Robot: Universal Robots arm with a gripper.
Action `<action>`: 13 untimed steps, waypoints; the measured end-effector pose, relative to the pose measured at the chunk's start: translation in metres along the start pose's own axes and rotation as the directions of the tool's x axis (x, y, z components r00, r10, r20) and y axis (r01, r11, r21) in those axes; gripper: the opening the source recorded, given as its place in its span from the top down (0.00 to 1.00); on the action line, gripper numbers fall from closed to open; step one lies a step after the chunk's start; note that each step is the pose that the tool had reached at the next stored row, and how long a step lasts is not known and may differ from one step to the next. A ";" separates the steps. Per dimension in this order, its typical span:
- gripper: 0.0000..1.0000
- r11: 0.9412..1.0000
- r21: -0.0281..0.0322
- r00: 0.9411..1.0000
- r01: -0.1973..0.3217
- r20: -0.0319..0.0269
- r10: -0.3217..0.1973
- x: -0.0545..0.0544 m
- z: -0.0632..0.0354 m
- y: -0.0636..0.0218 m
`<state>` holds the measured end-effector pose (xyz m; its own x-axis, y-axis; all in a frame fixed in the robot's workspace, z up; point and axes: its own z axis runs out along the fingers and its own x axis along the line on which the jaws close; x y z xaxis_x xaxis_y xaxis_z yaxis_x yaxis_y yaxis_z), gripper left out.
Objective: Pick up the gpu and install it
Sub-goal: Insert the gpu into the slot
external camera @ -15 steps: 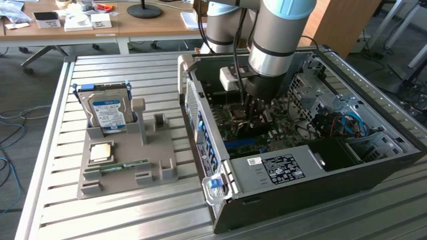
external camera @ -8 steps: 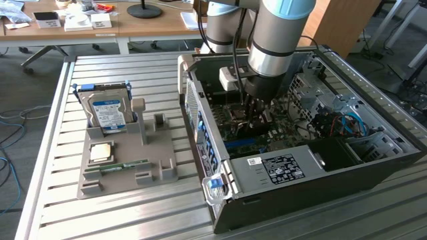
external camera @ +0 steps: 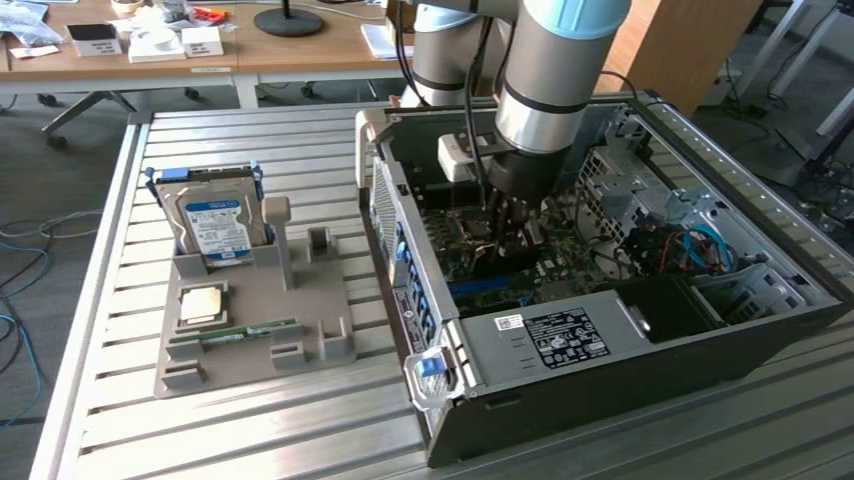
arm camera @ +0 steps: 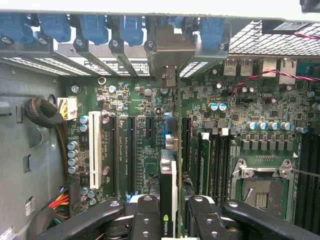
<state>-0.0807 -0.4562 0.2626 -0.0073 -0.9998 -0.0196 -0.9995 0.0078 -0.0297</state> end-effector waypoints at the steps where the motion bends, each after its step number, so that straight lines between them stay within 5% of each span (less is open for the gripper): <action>1: 0.73 1.000 0.000 1.000 0.000 0.000 0.000 0.000 0.0001 0.0002; 13: 0.73 1.000 0.000 1.000 -0.001 0.000 0.001 0.000 0.0049 0.0021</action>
<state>-0.0827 -0.4563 0.2576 -0.0085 -0.9998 -0.0194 -0.9995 0.0091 -0.0297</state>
